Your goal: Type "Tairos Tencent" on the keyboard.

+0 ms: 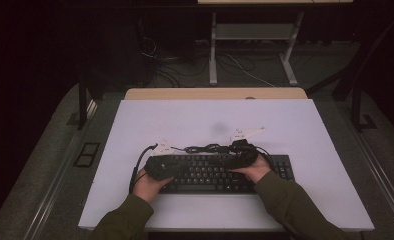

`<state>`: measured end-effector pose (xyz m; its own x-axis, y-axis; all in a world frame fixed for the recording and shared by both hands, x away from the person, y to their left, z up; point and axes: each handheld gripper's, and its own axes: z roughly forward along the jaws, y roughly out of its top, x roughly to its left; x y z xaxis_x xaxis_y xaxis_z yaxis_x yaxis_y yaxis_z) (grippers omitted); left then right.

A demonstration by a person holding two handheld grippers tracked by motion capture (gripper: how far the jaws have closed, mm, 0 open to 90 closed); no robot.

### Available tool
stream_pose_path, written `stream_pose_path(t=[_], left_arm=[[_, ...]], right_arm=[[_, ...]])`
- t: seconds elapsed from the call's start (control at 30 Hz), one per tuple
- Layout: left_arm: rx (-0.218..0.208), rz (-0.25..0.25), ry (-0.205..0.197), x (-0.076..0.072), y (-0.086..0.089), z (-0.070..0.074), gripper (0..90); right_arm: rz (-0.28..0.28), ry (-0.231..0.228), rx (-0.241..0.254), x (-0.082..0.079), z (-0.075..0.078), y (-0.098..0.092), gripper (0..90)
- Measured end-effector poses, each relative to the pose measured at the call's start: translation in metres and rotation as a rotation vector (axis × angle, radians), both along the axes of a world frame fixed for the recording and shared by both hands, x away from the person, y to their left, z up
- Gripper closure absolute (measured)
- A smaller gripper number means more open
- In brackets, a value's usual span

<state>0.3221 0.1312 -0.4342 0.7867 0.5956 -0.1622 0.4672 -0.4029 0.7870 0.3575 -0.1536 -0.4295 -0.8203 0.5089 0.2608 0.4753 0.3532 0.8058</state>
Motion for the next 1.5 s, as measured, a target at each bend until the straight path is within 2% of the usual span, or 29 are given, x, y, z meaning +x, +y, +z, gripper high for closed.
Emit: stream_pose_path(t=[0.4,0.63,0.77,1.5], left_arm=[[0.026,-0.003,0.020,0.0001,-0.0024,-0.0031,88.7],[0.027,-0.005,0.021,0.0002,-0.0022,-0.0032,88.7],[0.042,-0.008,0.021,0.0004,-0.0028,-0.0046,88.7],[0.026,-0.016,0.015,-0.0018,-0.0029,-0.0009,88.3]], right_arm=[[0.002,-0.004,-0.001,0.0000,0.0006,-0.0005,39.5],[0.000,-0.006,-0.001,-0.0002,0.0008,-0.0005,39.5],[0.001,-0.008,-0.001,-0.0002,0.0008,-0.0004,39.5],[-0.001,-0.007,0.000,0.0000,0.0013,-0.0012,39.5]])
